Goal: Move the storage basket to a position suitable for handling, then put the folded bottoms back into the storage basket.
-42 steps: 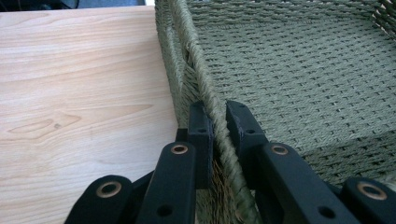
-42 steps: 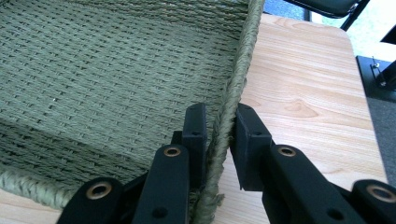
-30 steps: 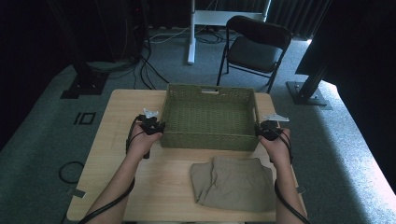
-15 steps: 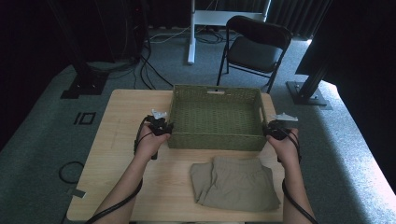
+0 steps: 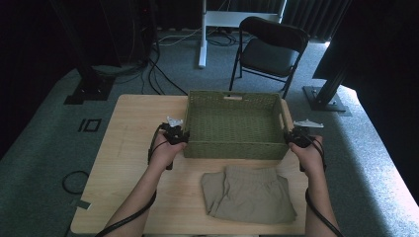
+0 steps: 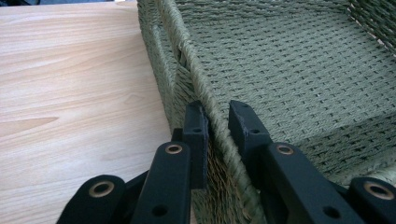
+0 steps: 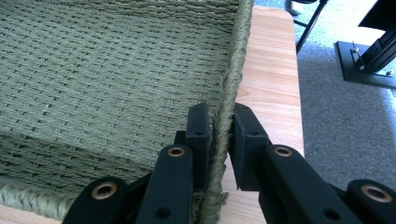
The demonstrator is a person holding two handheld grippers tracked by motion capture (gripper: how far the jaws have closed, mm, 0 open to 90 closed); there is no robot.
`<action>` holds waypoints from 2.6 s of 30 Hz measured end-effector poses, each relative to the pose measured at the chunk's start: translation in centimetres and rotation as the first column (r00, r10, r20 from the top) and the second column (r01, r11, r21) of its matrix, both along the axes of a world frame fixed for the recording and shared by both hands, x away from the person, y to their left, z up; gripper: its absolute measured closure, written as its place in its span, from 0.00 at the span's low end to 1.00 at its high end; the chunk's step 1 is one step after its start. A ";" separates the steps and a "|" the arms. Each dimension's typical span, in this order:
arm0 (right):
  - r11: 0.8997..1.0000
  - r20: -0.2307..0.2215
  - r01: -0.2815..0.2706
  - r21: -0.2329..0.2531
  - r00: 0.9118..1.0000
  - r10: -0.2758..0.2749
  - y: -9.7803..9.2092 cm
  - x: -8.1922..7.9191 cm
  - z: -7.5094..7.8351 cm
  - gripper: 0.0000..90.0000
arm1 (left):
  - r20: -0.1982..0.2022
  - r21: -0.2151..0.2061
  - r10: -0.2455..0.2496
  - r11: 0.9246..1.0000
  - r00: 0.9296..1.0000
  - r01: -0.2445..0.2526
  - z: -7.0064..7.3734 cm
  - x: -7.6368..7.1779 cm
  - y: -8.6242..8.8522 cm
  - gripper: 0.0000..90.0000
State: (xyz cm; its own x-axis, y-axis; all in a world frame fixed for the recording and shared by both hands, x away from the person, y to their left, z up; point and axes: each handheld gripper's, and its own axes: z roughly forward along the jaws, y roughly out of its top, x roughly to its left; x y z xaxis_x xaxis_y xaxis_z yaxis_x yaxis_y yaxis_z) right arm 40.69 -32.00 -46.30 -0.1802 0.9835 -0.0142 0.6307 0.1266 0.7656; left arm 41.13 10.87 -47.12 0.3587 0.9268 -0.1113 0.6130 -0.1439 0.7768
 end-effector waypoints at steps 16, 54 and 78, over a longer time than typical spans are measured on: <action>1.000 -0.005 0.019 0.021 1.000 -0.019 -1.0 -1.1 0.0 0.89 | -0.012 0.014 -0.045 0.999 0.999 0.045 0.2 -0.3 -0.6 0.87; 0.990 0.098 -0.072 0.123 0.993 0.060 -1.4 -1.2 1.3 0.18 | 0.095 -0.010 -0.195 0.980 0.976 0.196 3.0 0.6 -0.6 0.27; 0.973 0.176 -0.195 0.120 0.969 0.173 1.6 -3.4 4.1 0.16 | 0.180 -0.043 -0.315 0.944 0.932 0.327 5.8 -1.8 -1.2 0.25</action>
